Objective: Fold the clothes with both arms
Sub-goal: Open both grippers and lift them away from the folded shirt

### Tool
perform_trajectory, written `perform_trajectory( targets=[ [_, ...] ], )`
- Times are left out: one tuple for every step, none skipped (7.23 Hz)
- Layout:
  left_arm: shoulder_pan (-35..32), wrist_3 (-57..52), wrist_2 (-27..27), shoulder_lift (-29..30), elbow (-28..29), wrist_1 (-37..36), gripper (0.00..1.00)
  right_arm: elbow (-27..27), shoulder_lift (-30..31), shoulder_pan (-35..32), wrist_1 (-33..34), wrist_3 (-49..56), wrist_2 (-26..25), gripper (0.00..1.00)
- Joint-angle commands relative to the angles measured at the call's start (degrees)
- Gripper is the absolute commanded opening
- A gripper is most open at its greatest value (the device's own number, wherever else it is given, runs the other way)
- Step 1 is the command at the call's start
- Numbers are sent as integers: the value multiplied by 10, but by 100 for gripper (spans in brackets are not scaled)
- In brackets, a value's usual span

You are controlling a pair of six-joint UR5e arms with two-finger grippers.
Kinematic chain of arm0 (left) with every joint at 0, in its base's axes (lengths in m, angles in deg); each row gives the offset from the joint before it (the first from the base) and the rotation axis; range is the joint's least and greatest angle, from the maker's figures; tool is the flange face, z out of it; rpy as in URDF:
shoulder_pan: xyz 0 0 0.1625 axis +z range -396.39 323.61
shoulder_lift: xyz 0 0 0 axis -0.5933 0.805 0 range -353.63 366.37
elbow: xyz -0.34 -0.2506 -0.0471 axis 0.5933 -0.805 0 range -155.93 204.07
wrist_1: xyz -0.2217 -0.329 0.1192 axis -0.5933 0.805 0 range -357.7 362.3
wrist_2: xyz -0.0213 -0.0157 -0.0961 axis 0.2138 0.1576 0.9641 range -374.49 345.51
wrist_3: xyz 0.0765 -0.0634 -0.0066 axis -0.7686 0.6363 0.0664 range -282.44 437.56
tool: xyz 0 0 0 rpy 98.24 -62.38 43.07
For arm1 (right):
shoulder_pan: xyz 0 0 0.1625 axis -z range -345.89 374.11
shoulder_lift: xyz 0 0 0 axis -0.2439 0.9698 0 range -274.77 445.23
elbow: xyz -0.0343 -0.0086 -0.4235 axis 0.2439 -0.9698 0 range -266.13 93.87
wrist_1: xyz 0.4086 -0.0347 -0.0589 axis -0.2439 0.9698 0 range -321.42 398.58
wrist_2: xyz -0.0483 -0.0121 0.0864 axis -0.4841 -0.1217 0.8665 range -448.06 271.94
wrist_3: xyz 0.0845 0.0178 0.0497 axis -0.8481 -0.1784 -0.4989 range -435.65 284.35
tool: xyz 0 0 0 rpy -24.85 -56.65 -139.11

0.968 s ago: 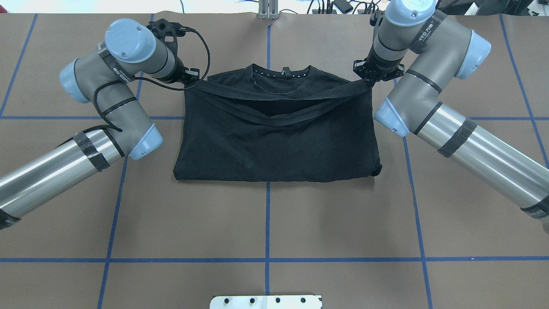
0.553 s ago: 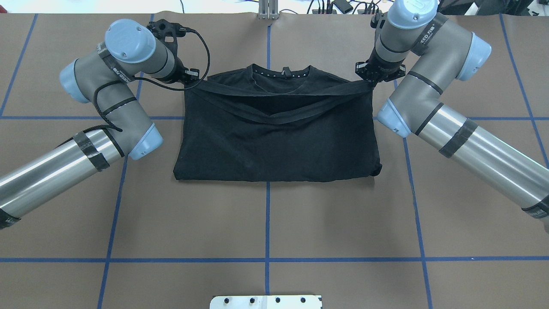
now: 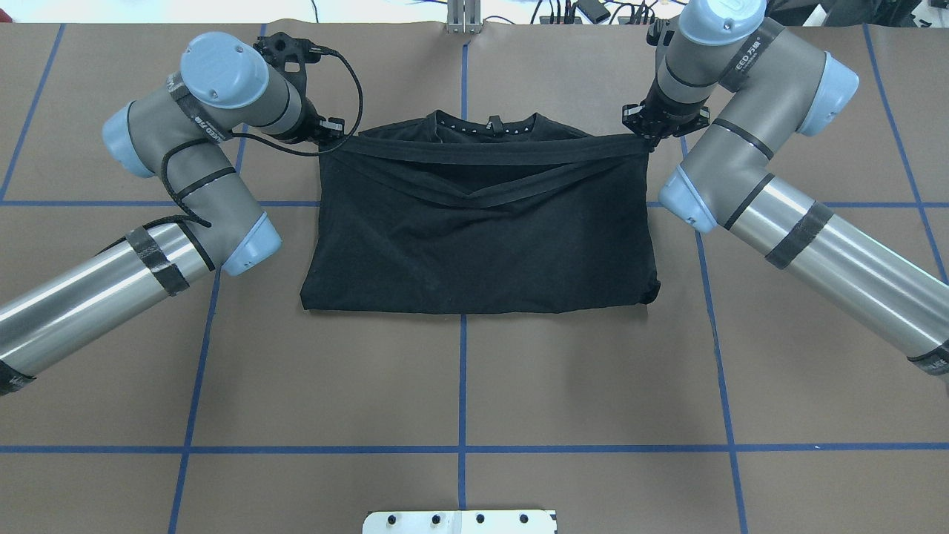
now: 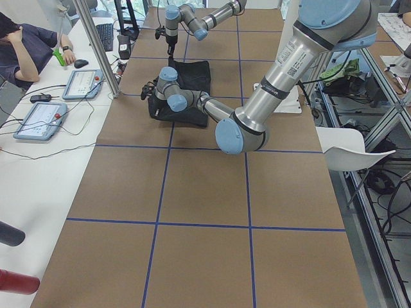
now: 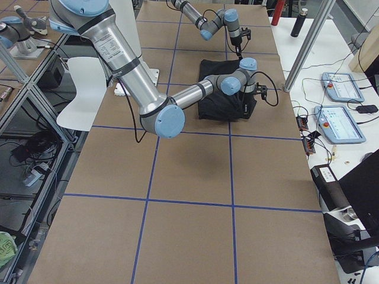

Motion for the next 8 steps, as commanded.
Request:
perform_trajectory(
  targets=[
    [-4,-18,2,-1,0,24,100,0,-1,-11,6,1,3,99],
    [-23,-43,9,0,-5,22,100,0,-3,-30,6,4,11,99],
    [-35,-69,63,-1,-6,23,100,0,-3,-44,7,18,39,99],
    [-37,-74,80,-8,-20,21,100,1,-2,-55,7,37,73,99],
    [-36,-75,90,-26,-43,21,100,5,3,-60,7,67,85,99],
    [-34,-74,108,-64,-89,23,100,12,19,-61,3,96,100,99],
    [-29,-70,130,-117,-151,24,100,40,39,-62,4,102,106,99],
    [-18,-67,149,-153,-192,25,100,68,59,-61,4,102,106,99]
  ],
)
